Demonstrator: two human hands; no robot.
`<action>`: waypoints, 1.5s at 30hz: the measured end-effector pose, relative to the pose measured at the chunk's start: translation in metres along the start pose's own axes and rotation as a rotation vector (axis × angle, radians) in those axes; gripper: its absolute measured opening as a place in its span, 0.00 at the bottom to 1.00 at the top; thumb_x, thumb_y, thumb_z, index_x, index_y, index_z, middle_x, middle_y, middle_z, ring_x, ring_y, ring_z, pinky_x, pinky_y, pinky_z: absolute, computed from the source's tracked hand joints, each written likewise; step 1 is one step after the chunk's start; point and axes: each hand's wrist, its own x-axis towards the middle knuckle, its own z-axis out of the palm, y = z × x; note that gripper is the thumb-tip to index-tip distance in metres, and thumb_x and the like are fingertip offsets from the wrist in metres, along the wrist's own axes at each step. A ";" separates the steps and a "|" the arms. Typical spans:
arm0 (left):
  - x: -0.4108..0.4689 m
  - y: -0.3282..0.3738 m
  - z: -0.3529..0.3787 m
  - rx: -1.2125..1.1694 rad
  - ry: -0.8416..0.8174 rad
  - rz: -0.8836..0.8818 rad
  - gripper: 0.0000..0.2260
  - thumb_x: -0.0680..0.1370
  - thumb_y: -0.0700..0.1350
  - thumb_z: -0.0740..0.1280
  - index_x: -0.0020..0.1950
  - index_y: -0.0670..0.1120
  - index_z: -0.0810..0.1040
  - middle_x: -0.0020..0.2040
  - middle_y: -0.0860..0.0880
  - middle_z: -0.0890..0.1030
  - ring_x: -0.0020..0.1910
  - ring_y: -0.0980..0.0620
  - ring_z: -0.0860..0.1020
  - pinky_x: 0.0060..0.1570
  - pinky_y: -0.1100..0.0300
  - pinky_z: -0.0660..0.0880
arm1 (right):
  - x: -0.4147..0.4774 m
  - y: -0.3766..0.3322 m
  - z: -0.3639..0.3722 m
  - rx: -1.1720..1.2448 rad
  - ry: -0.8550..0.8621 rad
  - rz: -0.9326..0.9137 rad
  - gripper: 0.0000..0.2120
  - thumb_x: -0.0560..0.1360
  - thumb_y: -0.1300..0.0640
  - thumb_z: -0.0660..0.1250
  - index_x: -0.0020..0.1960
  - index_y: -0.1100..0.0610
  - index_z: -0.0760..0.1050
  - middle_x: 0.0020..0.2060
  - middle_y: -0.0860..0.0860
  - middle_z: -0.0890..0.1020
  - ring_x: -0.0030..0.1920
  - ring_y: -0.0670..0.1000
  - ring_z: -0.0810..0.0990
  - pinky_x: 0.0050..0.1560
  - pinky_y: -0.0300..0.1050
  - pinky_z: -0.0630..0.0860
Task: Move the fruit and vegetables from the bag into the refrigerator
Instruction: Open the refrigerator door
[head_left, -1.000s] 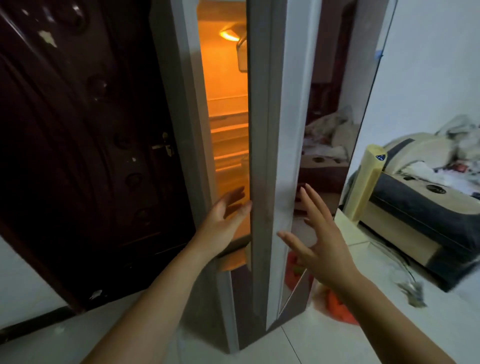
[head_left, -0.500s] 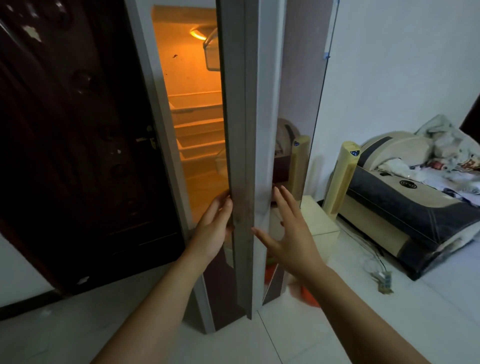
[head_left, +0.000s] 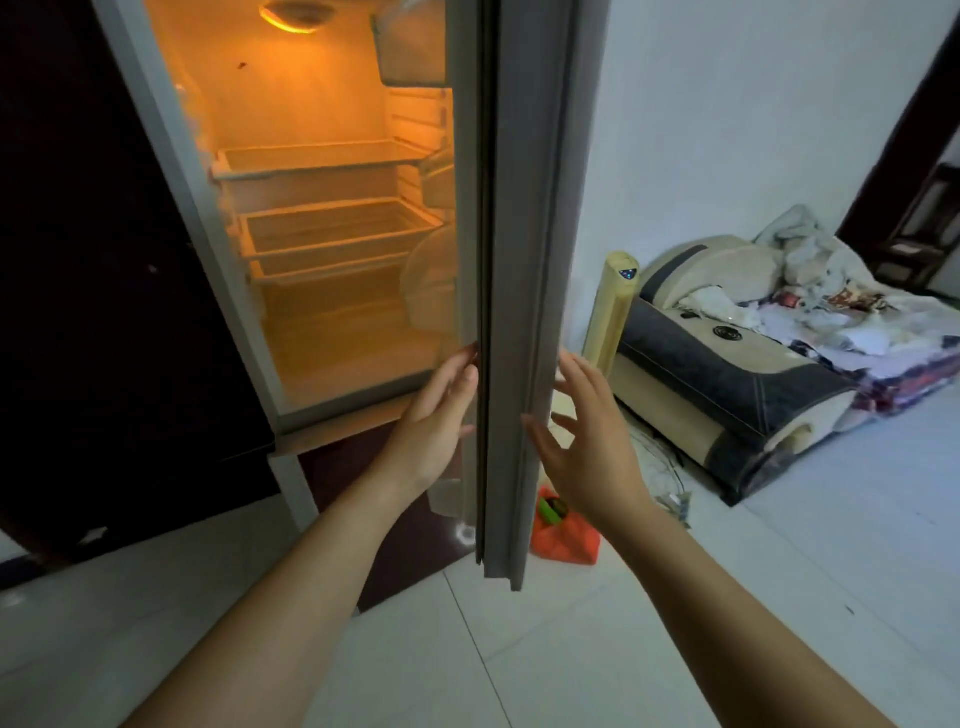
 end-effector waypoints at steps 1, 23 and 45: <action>0.001 0.001 0.011 0.017 -0.025 0.003 0.15 0.81 0.54 0.53 0.67 0.62 0.62 0.59 0.65 0.65 0.63 0.63 0.63 0.63 0.56 0.69 | -0.003 0.008 -0.008 0.004 0.020 0.019 0.34 0.73 0.54 0.68 0.75 0.50 0.57 0.71 0.46 0.64 0.67 0.42 0.67 0.61 0.33 0.72; 0.086 -0.027 0.182 0.212 -0.403 0.036 0.20 0.80 0.55 0.56 0.72 0.60 0.61 0.75 0.59 0.54 0.72 0.59 0.59 0.62 0.63 0.60 | 0.017 0.162 -0.124 -0.064 0.224 0.324 0.37 0.72 0.50 0.69 0.75 0.48 0.55 0.68 0.46 0.67 0.62 0.40 0.69 0.59 0.34 0.70; 0.107 -0.029 0.341 0.242 0.046 -0.008 0.23 0.78 0.51 0.60 0.72 0.59 0.60 0.73 0.60 0.59 0.66 0.65 0.65 0.53 0.74 0.66 | 0.052 0.311 -0.219 0.103 -0.092 0.034 0.33 0.74 0.48 0.67 0.75 0.51 0.57 0.69 0.48 0.67 0.63 0.43 0.70 0.60 0.43 0.74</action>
